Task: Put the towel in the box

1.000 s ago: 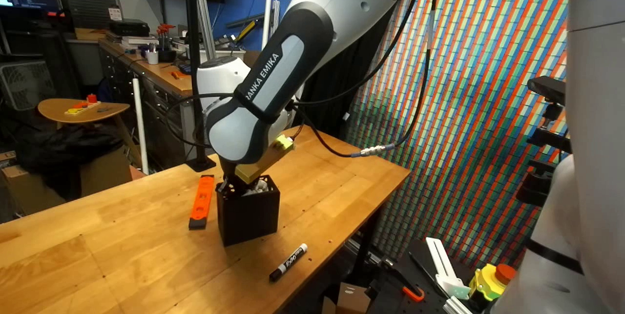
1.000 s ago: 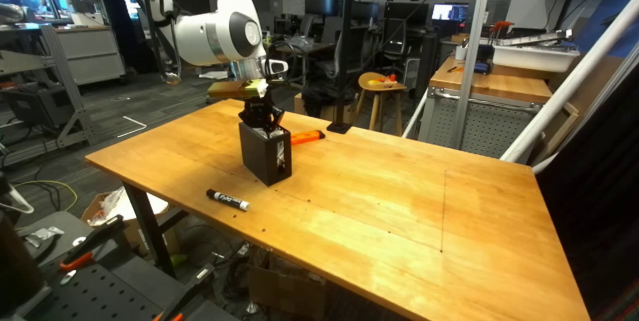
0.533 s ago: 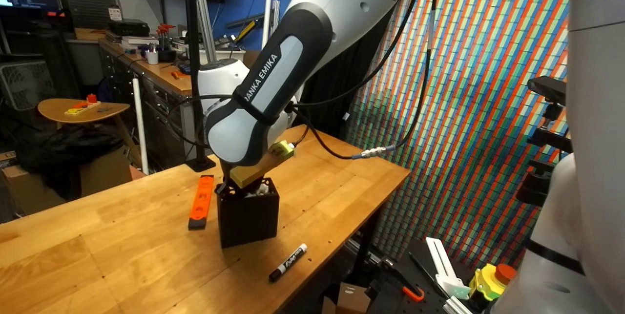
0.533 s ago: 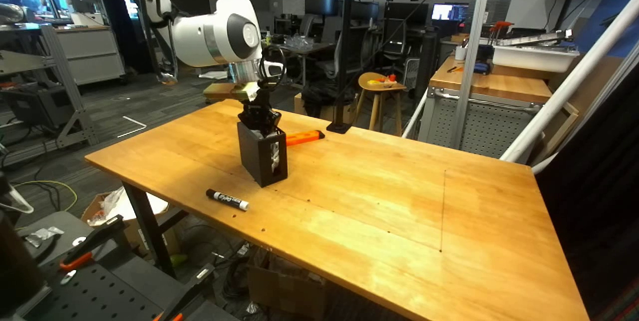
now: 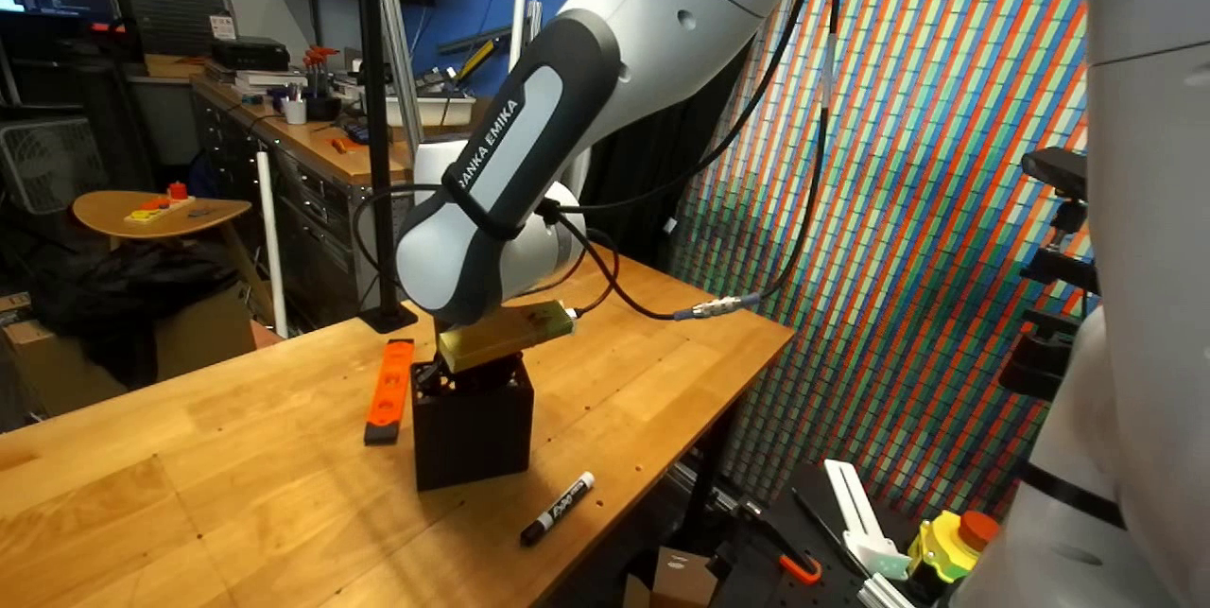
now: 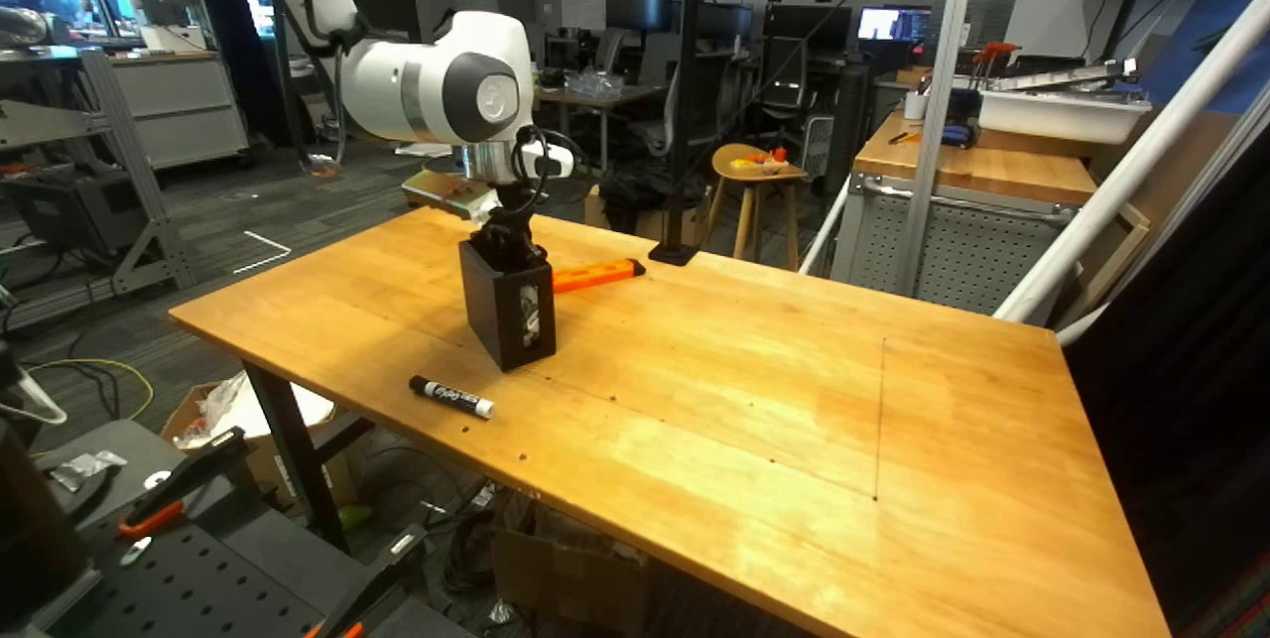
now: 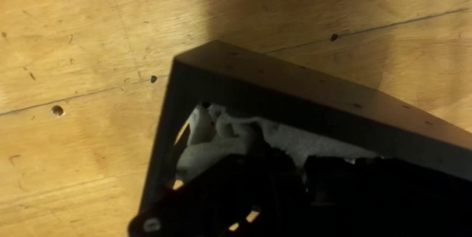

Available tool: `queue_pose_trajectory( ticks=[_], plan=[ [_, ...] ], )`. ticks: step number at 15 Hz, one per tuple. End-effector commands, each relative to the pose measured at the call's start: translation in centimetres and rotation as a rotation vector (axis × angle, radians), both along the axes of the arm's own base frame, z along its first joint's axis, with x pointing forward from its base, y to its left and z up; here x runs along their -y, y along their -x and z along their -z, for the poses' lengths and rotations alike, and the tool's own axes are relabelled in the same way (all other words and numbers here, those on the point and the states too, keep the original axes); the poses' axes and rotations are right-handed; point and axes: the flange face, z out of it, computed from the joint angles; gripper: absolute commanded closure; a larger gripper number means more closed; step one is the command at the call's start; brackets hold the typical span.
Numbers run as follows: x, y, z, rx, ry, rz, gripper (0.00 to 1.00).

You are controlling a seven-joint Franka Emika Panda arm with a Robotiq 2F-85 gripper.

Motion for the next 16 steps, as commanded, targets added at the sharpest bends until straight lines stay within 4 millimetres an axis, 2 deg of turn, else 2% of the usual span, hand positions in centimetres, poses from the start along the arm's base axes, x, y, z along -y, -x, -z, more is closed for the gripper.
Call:
queue_pose_trajectory(
  ticks=[1,5,8,9,10,16],
  plan=[
    [-0.6,1.1,4.1,-0.059,-0.046,0.034,0.95],
    [-0.5,1.5,4.8,-0.082,-0.060,0.038,0.95],
    [-0.3,1.3,3.2,-0.070,-0.037,0.022,0.94],
    [-0.2,1.2,2.5,-0.063,-0.028,0.017,0.82],
    [-0.1,1.0,1.4,-0.055,-0.018,0.013,0.63],
    [-0.8,1.2,-2.9,-0.037,0.041,-0.049,0.25]
  ],
)
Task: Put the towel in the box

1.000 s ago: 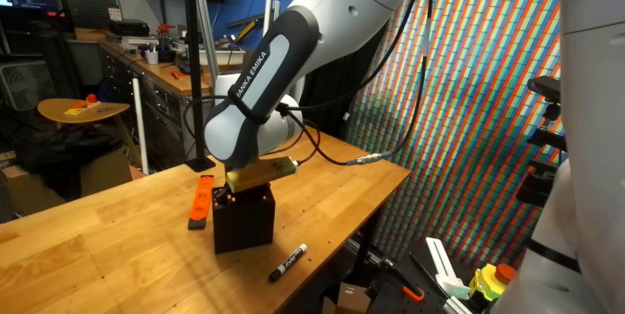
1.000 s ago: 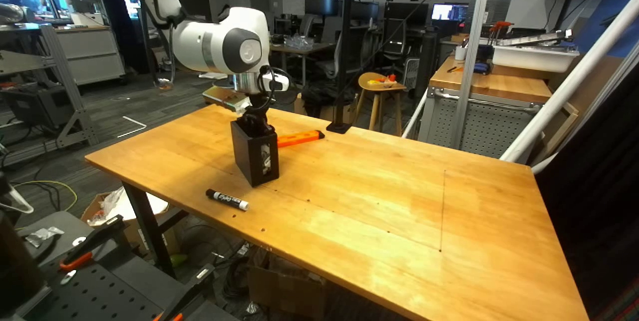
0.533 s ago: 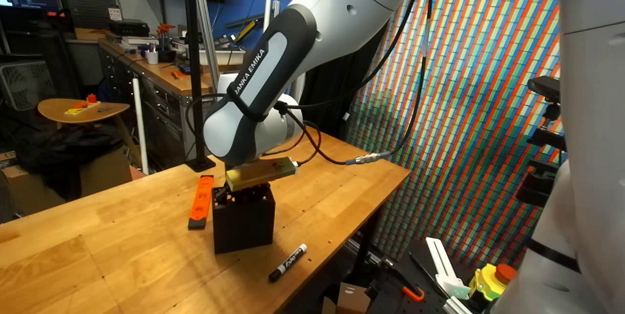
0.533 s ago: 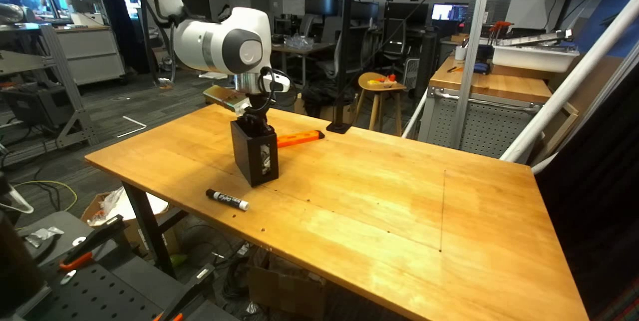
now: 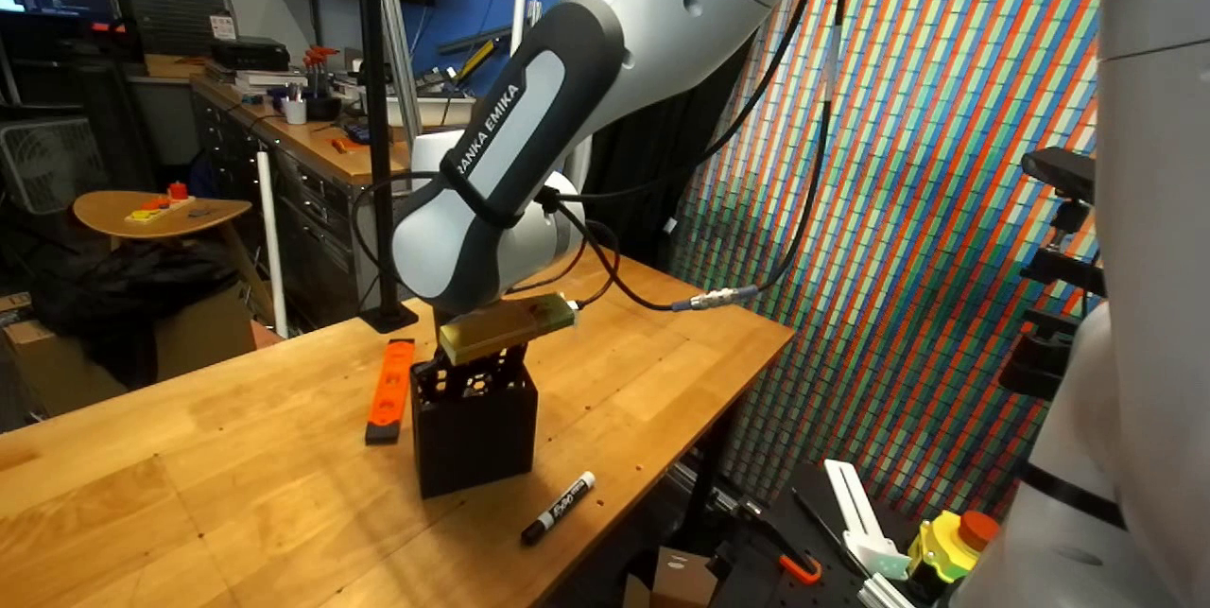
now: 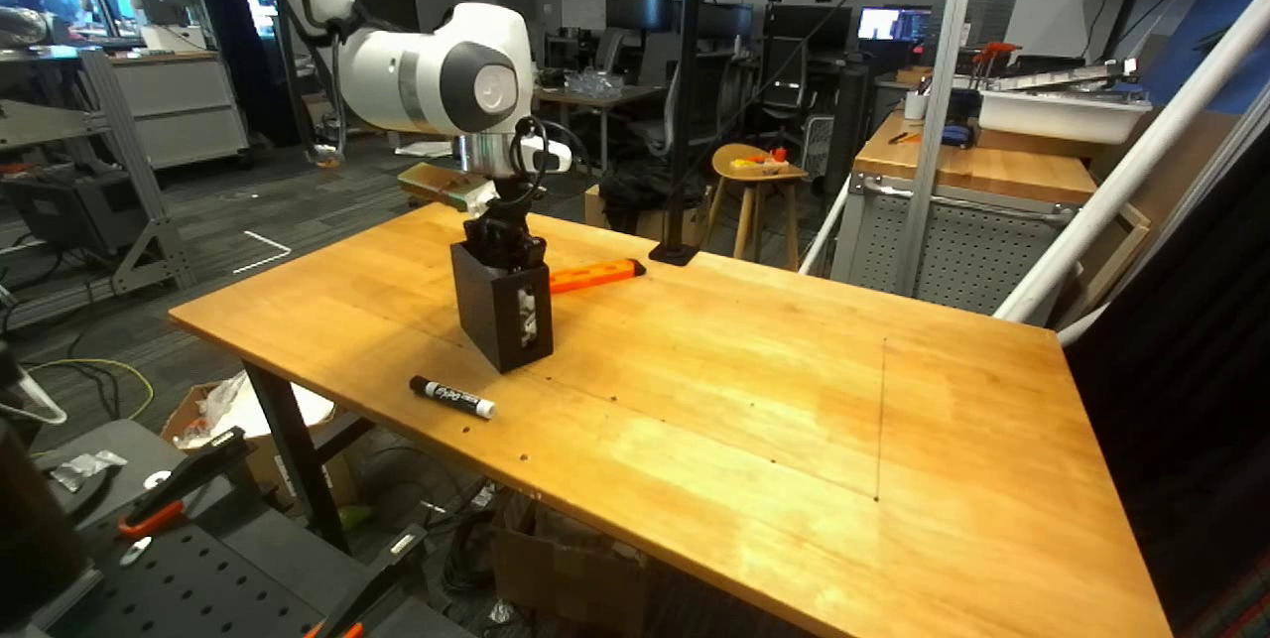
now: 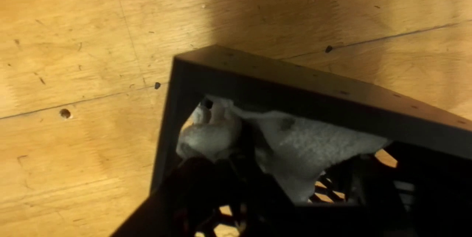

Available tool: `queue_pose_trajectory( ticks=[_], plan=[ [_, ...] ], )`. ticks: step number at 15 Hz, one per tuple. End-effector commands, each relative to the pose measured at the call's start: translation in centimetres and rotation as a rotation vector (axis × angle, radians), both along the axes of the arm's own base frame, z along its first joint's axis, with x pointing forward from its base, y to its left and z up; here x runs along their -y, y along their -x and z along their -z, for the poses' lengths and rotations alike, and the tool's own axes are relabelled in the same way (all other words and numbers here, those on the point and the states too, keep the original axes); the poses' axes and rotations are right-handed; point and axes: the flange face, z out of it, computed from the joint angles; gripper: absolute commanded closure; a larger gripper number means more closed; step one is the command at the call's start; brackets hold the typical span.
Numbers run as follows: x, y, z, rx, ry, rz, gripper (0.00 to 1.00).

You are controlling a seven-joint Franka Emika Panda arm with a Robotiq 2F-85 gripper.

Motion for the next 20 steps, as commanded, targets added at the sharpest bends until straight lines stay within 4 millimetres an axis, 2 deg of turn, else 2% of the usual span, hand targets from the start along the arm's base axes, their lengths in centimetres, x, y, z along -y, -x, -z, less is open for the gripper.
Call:
queue_pose_trajectory(
  ticks=[1,4,6,10,12,13,14,15,20],
  plan=[
    [-0.8,1.0,-2.4,-0.010,0.045,-0.044,0.19],
    [-1.6,1.3,-3.6,-0.015,0.069,-0.080,0.10],
    [-2.0,1.4,-4.5,-0.013,0.086,-0.100,0.01],
    [-2.5,1.5,-6.0,-0.003,0.115,-0.127,0.01],
    [-2.7,1.5,-6.8,0.002,0.125,-0.137,0.26],
    [-2.8,1.5,-7.1,0.007,0.131,-0.144,0.29],
    [-2.9,1.5,-7.5,0.011,0.134,-0.148,0.36],
    [-3.0,1.5,-7.8,0.015,0.137,-0.151,0.46],
    [-3.4,1.3,-8.3,0.030,0.141,-0.158,0.84]
  ],
)
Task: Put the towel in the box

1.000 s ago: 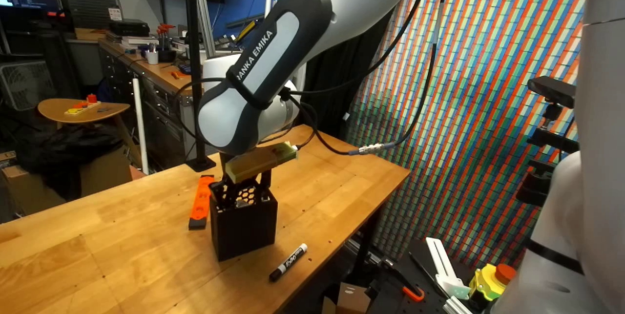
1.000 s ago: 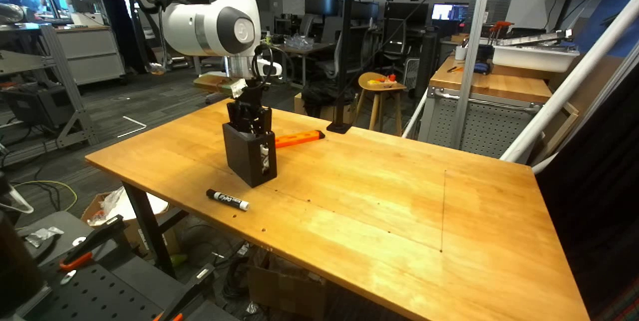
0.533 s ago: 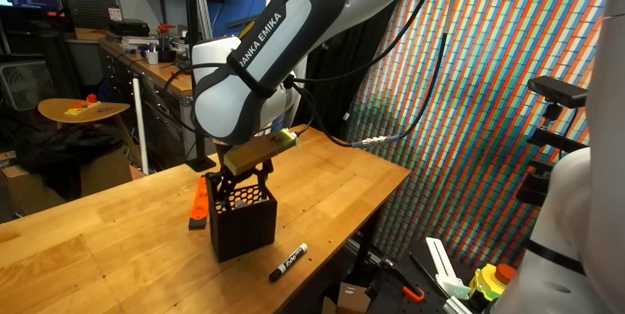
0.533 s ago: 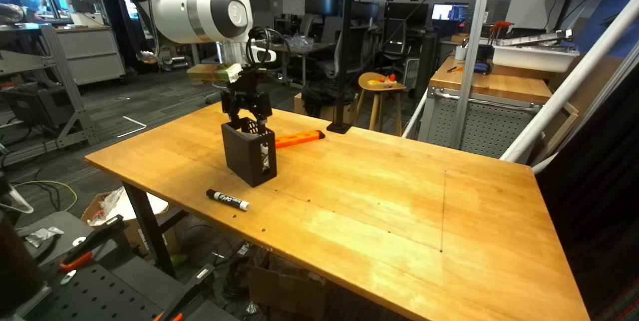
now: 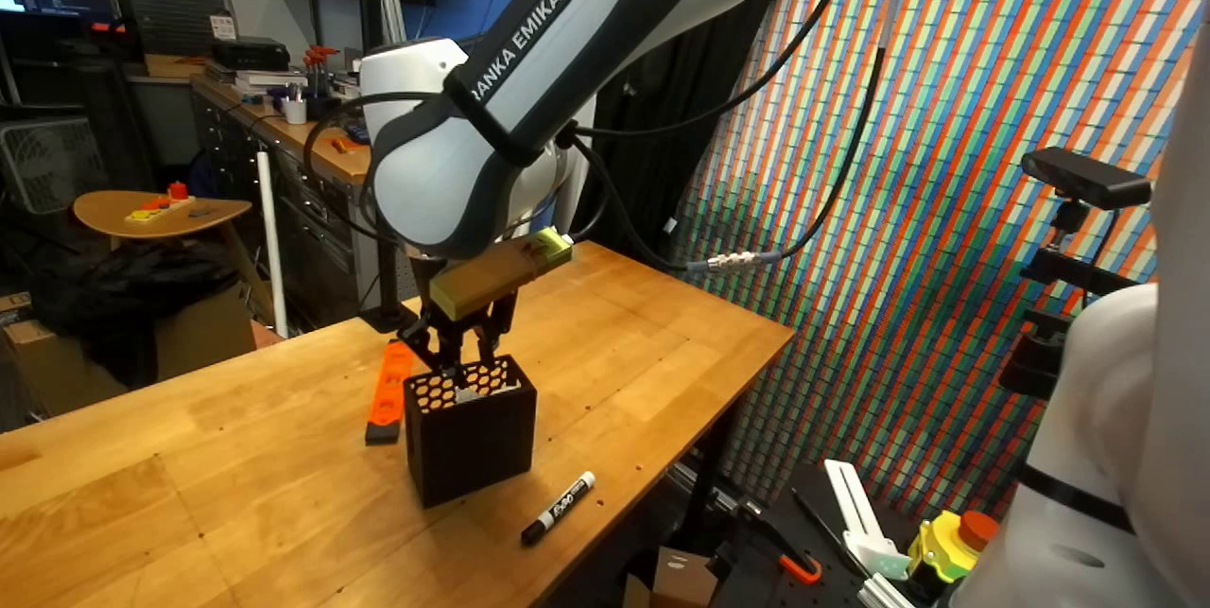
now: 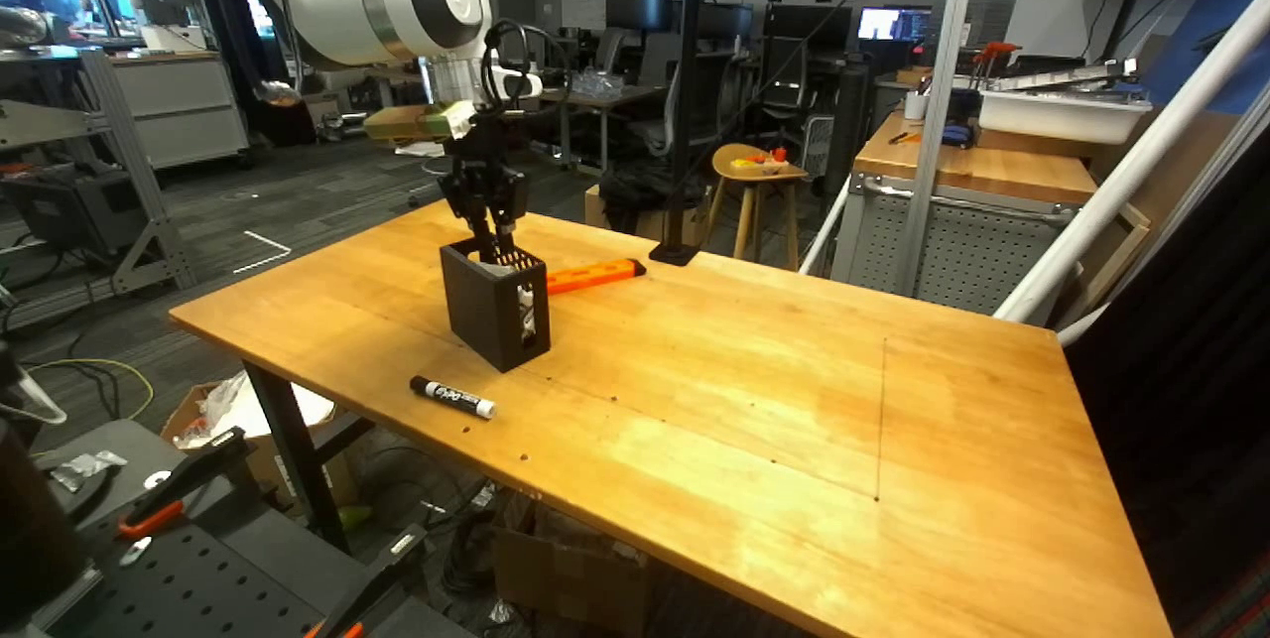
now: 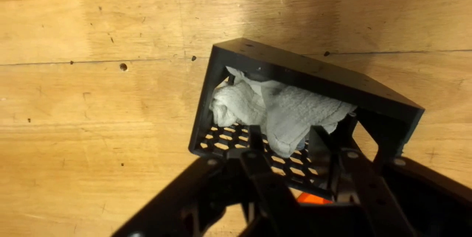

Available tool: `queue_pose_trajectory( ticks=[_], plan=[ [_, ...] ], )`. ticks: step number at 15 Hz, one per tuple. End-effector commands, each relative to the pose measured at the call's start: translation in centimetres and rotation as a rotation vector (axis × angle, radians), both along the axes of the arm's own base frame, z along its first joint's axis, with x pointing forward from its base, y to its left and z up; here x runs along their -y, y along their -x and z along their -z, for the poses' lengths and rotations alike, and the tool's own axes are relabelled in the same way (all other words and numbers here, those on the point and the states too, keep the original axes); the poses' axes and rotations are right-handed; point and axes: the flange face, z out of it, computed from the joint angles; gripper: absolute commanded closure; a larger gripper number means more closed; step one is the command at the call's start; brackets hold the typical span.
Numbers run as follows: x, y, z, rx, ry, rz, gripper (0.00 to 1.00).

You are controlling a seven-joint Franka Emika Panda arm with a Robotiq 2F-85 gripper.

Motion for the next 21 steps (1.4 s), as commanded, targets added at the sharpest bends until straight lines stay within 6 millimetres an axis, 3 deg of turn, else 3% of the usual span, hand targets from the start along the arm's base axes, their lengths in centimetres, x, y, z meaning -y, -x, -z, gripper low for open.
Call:
queue_pose_trajectory(
  ticks=[1,2,4,16,21],
  plan=[
    [-0.5,0.3,-0.7,0.012,0.014,0.001,0.90],
    [-0.6,0.2,-0.4,0.009,0.012,0.001,0.97],
    [-0.6,-0.1,0.4,0.001,0.007,0.001,1.00],
    [-0.5,-1.5,9.3,-0.082,-0.033,0.020,0.98],
    [-0.1,-0.8,10.7,-0.111,-0.072,0.072,0.98]
  ],
)
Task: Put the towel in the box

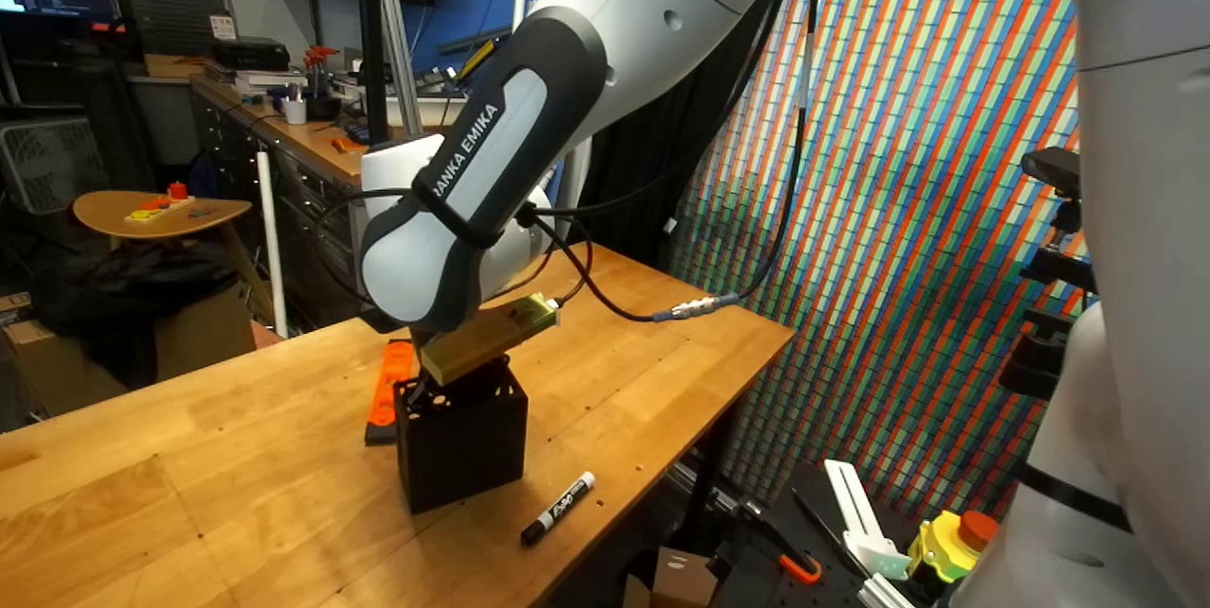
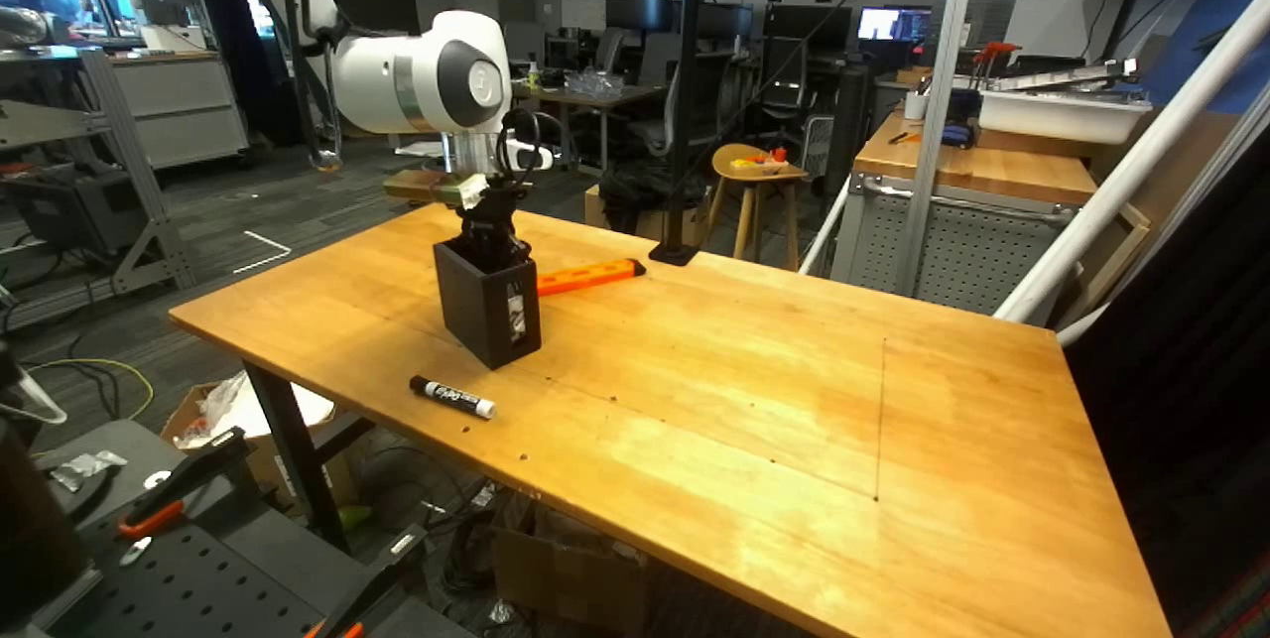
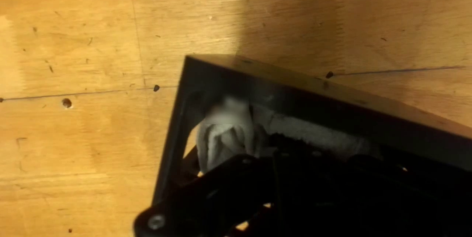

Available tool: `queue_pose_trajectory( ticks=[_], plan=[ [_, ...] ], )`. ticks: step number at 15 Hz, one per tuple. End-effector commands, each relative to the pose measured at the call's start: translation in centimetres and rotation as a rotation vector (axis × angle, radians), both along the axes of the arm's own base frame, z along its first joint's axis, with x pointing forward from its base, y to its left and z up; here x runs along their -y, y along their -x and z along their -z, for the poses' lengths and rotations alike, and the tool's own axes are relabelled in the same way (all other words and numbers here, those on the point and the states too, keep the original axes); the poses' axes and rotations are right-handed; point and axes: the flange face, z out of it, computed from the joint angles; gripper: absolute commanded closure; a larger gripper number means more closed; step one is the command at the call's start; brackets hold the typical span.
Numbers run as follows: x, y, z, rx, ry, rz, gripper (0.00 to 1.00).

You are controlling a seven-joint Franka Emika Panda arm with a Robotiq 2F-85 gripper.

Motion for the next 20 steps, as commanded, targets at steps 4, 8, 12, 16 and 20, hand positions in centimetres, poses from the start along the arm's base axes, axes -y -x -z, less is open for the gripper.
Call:
queue_pose_trajectory(
  ticks=[4,8,12,16,20],
  plan=[
    [0.3,0.2,0.5,-0.003,-0.040,0.047,0.98],
    [-0.4,0.2,-3.4,0.033,-0.025,0.022,0.95],
    [-1.2,0.4,-8.0,0.079,-0.006,0.007,0.96],
    [-1.0,0.4,-13.4,0.128,0.025,-0.019,0.96],
    [-0.7,0.7,-18.5,0.198,0.007,-0.013,0.69]
  ],
)
